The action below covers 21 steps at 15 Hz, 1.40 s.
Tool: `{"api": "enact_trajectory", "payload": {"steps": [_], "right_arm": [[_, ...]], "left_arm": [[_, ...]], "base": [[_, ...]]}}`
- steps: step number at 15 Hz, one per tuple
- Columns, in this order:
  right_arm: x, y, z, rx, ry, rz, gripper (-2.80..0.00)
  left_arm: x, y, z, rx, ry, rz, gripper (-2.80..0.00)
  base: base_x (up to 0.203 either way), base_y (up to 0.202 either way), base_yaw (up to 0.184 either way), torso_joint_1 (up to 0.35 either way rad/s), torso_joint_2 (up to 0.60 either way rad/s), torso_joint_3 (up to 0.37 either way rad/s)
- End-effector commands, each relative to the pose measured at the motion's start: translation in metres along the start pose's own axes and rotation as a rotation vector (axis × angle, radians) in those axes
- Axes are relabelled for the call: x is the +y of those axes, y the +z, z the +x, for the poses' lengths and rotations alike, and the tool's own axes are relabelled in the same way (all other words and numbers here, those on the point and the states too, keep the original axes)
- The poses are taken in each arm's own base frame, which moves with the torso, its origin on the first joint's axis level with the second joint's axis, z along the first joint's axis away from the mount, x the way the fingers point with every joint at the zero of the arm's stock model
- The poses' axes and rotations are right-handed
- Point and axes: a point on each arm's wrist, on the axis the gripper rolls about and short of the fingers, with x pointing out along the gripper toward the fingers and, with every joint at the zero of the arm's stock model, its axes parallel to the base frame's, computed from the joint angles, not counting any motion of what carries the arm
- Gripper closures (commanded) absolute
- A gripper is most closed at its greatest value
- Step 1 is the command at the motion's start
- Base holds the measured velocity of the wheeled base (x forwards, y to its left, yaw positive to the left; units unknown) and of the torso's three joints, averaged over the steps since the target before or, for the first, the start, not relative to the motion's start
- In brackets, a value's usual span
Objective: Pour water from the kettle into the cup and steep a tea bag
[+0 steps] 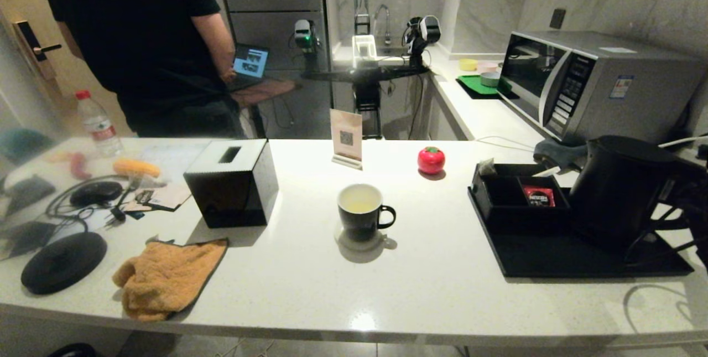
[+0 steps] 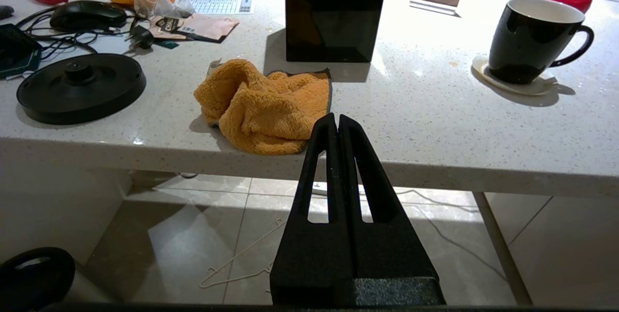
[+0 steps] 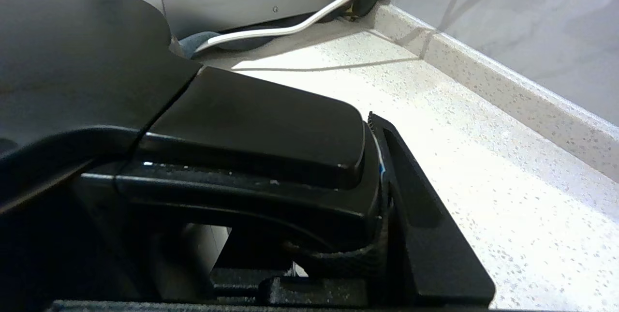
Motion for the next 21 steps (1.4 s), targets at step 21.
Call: {"api": "enact_trajectory", "payload": {"steps": [21], "right_arm": [[0.0003, -0.0111, -0.0015, 0.013, -0.001, -0.009, 0.00]], "left_arm": [[0.0000, 0.0003, 0.0000, 0.000, 0.001, -0.001, 0.00]], "base": [[0.000, 0.000, 0.000, 0.000, 0.00, 0.000]]}}
